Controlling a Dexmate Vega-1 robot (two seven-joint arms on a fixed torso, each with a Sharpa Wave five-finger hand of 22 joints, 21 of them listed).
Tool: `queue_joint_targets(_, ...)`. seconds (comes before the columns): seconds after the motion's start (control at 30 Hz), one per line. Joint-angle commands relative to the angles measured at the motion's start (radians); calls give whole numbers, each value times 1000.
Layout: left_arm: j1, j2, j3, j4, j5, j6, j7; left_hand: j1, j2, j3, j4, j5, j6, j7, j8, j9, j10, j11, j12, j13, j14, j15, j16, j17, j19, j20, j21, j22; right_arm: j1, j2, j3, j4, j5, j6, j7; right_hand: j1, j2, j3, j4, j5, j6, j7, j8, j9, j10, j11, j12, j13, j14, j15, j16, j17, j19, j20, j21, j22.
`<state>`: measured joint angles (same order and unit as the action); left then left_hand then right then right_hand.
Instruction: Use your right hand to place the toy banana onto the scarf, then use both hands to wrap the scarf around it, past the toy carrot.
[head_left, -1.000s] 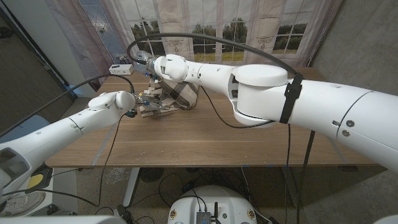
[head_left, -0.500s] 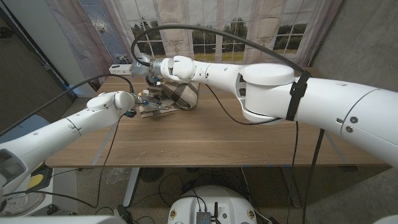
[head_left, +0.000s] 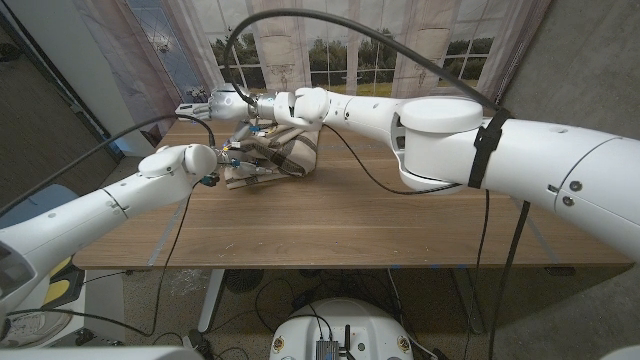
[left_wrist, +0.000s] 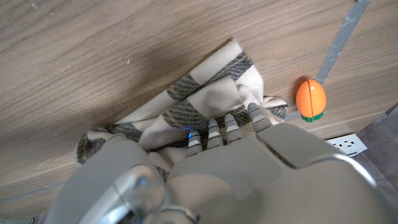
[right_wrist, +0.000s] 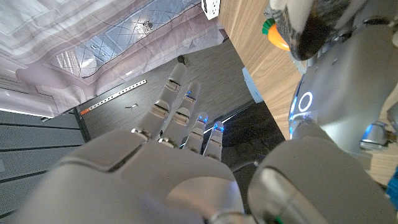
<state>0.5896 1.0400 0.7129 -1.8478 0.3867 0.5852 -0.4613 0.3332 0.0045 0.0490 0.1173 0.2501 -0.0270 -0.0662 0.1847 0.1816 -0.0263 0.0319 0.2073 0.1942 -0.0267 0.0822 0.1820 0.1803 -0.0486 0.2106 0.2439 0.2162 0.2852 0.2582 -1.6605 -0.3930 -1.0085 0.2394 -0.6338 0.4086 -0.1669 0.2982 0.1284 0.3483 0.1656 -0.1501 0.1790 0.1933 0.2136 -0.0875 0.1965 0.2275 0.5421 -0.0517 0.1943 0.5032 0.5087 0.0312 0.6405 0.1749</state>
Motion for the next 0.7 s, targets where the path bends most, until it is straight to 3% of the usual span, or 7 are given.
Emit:
queue_joint_targets(0.03, 57, 37, -52, -117, -3, 78, 47, 1, 2, -5, 0, 3, -4, -2, 5, 1, -3, 2, 2, 4, -4, 2, 8, 2, -5, 2, 1, 3, -9, -34, 36, 37, 132, 134, -118, -46, 1, -23, 12, 10, 22, -1, 18, 5, 10, 5, 17, 0, -8, -139, 3, -2, 1, 17, -10, 3)
queue_joint_targets(0.37, 212, 104, -171, -297, -45, 159, 230, 5, 8, -6, -4, 6, 25, 6, 15, 1, 23, -7, 12, 4, 23, -8, 17, 2, 6, 1, 5, 3, -57, -64, 89, 33, 257, 79, -55, -70, 22, -28, 17, 22, 68, -3, 33, 3, 46, 2, 30, -2, -8, -135, 6, -11, 1, 18, -20, 3)
queue_joint_targets(0.7, 344, 172, -273, -445, -88, 231, 369, 9, 16, -5, -7, 7, 43, 5, 19, 1, 37, -13, 17, 3, 34, -12, 17, 2, 12, 2, 7, 2, -73, -96, 130, 26, 344, 70, -72, -72, 30, -26, 15, 27, 73, -4, 33, 2, 56, 2, 32, -3, -8, -135, 7, -16, 0, 20, -25, 4)
